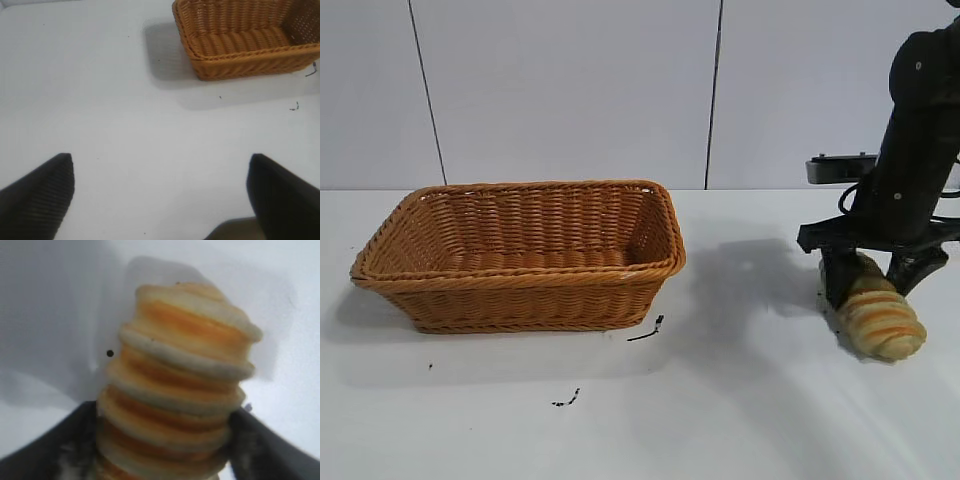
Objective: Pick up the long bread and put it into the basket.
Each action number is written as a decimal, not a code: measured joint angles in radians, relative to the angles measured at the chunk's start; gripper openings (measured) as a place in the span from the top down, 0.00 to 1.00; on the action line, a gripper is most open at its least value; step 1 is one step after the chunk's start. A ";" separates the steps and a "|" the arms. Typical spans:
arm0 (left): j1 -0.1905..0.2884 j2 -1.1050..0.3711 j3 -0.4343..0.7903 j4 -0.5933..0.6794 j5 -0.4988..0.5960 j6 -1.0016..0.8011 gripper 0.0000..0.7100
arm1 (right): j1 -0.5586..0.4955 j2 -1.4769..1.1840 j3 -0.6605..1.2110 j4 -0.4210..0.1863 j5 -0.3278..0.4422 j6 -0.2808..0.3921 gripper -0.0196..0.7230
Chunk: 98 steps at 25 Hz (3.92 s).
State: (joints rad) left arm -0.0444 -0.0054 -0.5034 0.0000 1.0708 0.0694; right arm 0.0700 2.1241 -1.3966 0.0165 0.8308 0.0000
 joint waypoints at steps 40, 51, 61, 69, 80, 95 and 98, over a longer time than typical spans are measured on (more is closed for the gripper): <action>0.000 0.000 0.000 0.000 0.000 0.000 0.02 | 0.538 0.162 -0.773 0.001 0.122 -0.630 0.82; 0.000 0.000 0.000 0.000 0.000 0.000 0.02 | 0.569 0.304 -0.773 0.075 -0.062 -0.859 0.82; 0.000 0.000 0.000 0.000 0.000 0.000 0.02 | 0.569 0.372 -0.773 0.081 -0.088 -0.865 0.66; 0.000 0.000 0.000 0.000 0.000 0.000 0.02 | 0.569 0.372 -0.773 0.082 -0.088 -0.868 0.19; 0.000 0.000 0.000 0.000 0.000 0.000 0.02 | 0.561 0.290 -0.773 0.117 -0.060 -0.757 0.18; 0.000 0.000 0.000 0.000 0.000 0.000 0.02 | 0.359 0.170 -0.775 0.150 0.135 -0.079 0.18; 0.000 0.000 0.000 0.000 0.000 0.000 0.02 | 0.285 0.168 -0.775 0.080 0.178 -0.052 0.18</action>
State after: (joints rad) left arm -0.0444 -0.0054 -0.5034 0.0000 1.0708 0.0694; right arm 0.3546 2.2923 -2.1712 0.0968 1.0089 -0.0516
